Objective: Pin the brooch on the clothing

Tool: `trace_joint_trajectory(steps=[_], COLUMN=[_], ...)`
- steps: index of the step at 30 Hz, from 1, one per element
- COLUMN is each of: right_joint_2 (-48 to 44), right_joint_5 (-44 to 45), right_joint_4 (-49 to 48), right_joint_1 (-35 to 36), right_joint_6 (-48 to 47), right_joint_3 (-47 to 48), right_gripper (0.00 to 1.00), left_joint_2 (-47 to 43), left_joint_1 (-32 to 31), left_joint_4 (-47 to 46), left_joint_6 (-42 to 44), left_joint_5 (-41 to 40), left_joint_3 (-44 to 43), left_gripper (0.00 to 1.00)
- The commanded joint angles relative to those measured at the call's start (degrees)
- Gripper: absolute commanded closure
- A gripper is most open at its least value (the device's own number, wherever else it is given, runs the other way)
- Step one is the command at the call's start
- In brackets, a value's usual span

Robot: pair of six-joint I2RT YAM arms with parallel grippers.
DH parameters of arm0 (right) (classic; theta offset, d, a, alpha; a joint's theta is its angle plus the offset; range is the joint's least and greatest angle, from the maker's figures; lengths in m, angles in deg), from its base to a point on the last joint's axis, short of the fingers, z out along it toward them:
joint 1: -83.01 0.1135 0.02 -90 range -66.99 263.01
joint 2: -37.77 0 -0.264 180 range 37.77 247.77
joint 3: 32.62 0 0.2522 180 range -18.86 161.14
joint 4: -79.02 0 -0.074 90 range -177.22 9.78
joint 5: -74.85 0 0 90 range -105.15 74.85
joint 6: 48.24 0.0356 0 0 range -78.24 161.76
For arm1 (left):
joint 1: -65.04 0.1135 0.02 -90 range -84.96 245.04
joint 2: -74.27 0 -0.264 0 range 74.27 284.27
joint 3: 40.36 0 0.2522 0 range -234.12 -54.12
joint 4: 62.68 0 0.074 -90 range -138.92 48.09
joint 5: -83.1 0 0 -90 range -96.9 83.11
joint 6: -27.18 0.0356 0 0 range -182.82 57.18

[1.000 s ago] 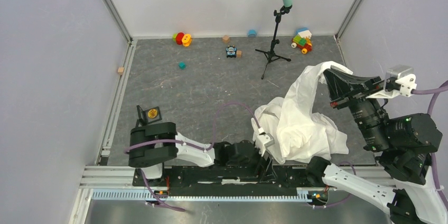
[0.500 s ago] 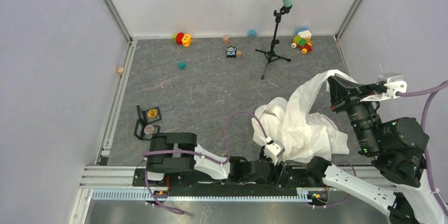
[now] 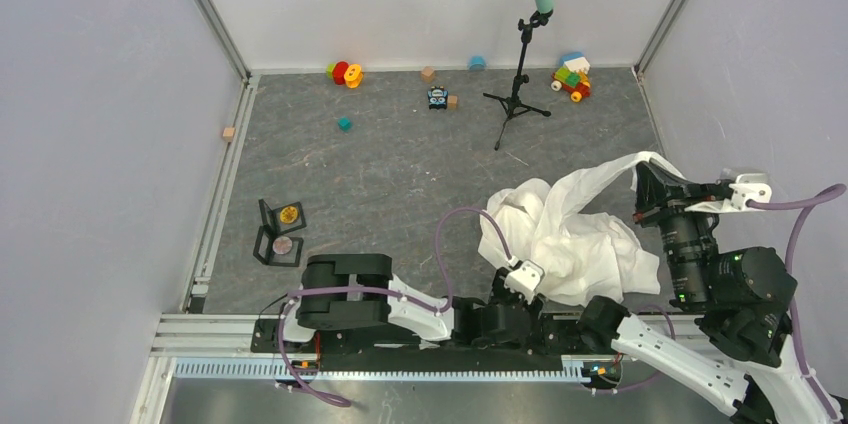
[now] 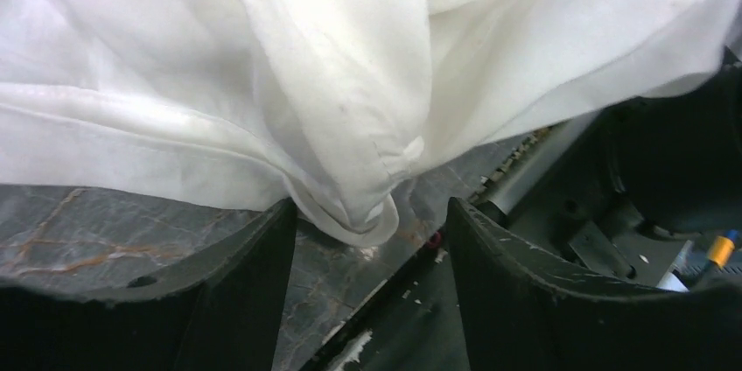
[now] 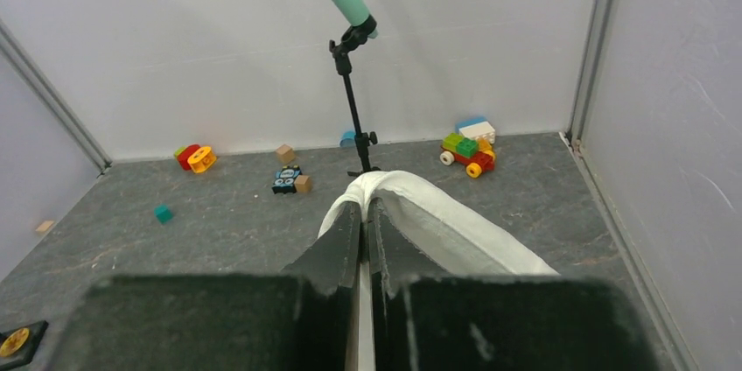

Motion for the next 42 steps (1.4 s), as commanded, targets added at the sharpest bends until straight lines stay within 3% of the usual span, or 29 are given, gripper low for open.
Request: trace_joint_trajectory(steps=[1,5,9,14,17,20,25,29,33,35,38,42], right_joint_2=[-0.5,0.1,2.0,4.1,5.9,8.7,11.8,15.1,21.2,22.6,24.1,25.0], right_joint_5=[3.7,4.8,5.9,7.7,8.8,10.8,15.3,15.3,15.1,12.5,8.9,3.1], right_joint_4=[-3.7,-3.6,-3.7,-7.6,-13.6,-20.7,-43.3,-65.5,-81.6,-88.7,-92.5,-88.0], right_joint_1=[0.2,0.2,0.1,0.1,0.1,0.1,0.1,0.1,0.2,0.2,0.1,0.2], right_joint_6=[-1.3,-3.1,-4.2,-6.4,-9.8,-13.3,-22.8,-32.9,-41.3,-43.9,-45.7,-46.7], right_joint_3=[-0.5,-0.8,-0.6,-2.5,-4.8,-6.8,-13.3,-18.6,-17.2,-16.8,-13.4,-4.8], right_gripper=[0.95,0.94,0.94,0.95,0.96,0.97,0.98,0.98,1.0,1.0,1.0,1.0], left_joint_2=[1.5,0.2,-1.5,-9.3,-15.9,-22.7,-34.7,-41.9,-42.9,-43.7,-43.6,-38.7], left_joint_1=[1.1,2.3,3.5,9.1,11.9,14.4,19.4,25.2,30.9,32.2,33.0,33.2], left_joint_4=[3.0,-0.6,0.6,-1.0,-0.9,4.8,17.5,27.6,43.3,46.3,51.5,64.2], left_joint_6=[1.7,1.9,0.3,-3.6,-2.0,1.0,6.0,9.3,12.1,15.4,21.2,26.7], left_joint_5=[-7.9,-5.4,-4.4,-0.7,0.5,1.9,1.9,4.3,5.6,4.2,-0.2,-8.3], left_joint_3=[-1.2,1.5,2.7,10.4,13.7,13.6,10.6,4.4,-8.6,-13.5,-23.0,-42.0], left_gripper=[0.34,0.56,0.71,0.94,0.96,0.96,0.97,0.97,0.96,0.97,0.98,0.98])
